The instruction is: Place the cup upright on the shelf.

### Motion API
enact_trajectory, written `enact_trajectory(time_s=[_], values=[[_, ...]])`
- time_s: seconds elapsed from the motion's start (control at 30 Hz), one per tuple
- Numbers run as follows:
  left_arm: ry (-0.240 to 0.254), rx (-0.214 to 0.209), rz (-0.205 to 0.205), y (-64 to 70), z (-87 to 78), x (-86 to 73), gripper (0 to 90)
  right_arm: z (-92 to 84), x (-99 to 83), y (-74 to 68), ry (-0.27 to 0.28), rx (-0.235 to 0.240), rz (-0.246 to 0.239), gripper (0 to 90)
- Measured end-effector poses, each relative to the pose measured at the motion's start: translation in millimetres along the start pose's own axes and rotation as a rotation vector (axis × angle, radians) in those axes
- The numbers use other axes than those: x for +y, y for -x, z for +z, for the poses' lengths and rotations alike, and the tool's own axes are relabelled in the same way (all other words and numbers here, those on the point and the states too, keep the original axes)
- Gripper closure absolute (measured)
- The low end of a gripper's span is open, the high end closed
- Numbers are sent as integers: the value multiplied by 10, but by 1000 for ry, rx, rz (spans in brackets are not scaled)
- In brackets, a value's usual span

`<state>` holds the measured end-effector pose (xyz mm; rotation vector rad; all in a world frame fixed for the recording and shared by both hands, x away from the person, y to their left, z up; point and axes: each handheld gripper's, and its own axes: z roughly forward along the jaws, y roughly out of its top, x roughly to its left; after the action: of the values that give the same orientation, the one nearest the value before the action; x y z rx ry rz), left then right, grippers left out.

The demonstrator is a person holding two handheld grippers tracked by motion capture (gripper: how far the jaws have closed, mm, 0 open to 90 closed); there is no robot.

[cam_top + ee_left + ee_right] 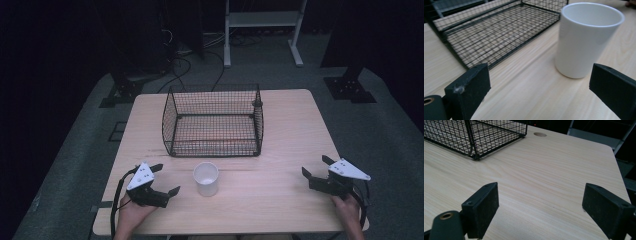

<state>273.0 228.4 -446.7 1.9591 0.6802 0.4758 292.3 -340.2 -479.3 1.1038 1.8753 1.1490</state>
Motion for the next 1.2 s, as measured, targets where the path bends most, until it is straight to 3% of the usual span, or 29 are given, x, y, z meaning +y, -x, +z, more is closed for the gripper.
enact_trajectory(time_s=[0.37, 0.77, 1.03, 1.2], values=[[-34, -48, 67, 141, 114, 120, 27, 2, 1, -5, -2, 0, -2, 131], [-70, -88, 107, 221, 237, 222, 27, 2, 1, -5, -2, 3, -2, 131], [-75, -116, 108, 257, 331, 268, 27, 3, 2, -5, -2, 3, 0, 131], [-105, -130, 114, 287, 393, 289, 27, 3, 2, -7, -2, 4, -2, 131]])
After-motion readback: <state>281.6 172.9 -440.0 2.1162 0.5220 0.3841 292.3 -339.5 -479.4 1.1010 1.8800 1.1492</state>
